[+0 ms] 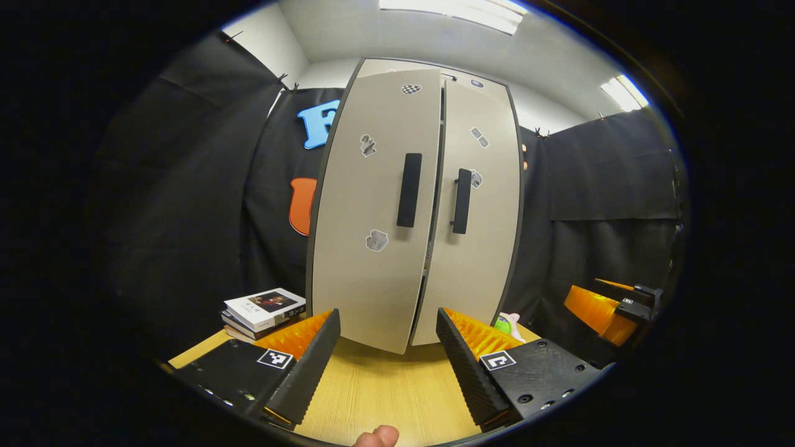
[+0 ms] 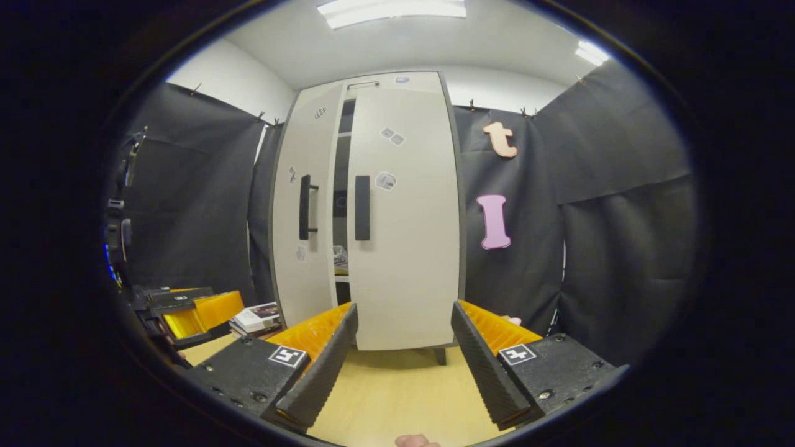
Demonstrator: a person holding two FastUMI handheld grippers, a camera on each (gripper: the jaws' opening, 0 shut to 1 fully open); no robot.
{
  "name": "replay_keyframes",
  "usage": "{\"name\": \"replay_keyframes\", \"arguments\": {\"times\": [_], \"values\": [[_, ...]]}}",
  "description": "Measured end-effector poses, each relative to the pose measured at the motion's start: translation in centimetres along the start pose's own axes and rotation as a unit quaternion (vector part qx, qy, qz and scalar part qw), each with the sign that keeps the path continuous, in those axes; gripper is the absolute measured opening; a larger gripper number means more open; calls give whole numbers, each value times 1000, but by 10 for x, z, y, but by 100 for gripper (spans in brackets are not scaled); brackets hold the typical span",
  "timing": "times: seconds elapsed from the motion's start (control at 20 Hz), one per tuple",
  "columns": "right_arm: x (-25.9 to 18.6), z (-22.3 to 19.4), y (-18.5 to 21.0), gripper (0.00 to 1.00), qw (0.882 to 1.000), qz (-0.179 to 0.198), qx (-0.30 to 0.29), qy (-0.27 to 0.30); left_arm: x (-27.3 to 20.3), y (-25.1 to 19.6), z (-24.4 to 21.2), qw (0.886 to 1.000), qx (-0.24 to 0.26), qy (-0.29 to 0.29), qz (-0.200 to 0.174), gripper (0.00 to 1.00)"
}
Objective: Grab one shoe with the right hand and put it into the shoe cabinet, grab the other shoe with the left hand and put it into the shoe cabinet; then close the right door with the right hand and the left door with the left hand.
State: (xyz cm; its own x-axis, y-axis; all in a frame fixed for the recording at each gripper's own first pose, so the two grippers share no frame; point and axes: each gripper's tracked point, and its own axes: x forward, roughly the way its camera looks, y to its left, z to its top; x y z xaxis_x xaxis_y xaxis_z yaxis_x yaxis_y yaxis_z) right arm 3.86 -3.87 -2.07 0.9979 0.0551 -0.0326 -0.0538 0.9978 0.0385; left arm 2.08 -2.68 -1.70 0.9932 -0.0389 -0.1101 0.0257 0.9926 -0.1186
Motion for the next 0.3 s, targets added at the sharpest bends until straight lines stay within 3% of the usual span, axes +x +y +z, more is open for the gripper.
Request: {"name": "replay_keyframes", "arguments": {"times": [0.25, 0.3], "values": [[0, -2, 2, 98, 1000, 2, 2, -1, -1, -6, 8, 1000, 7, -18, -8, 93], [-1, -1, 1, 93, 1000, 3, 2, -4, -1, -6, 9, 1000, 8, -21, -8, 93]]}}
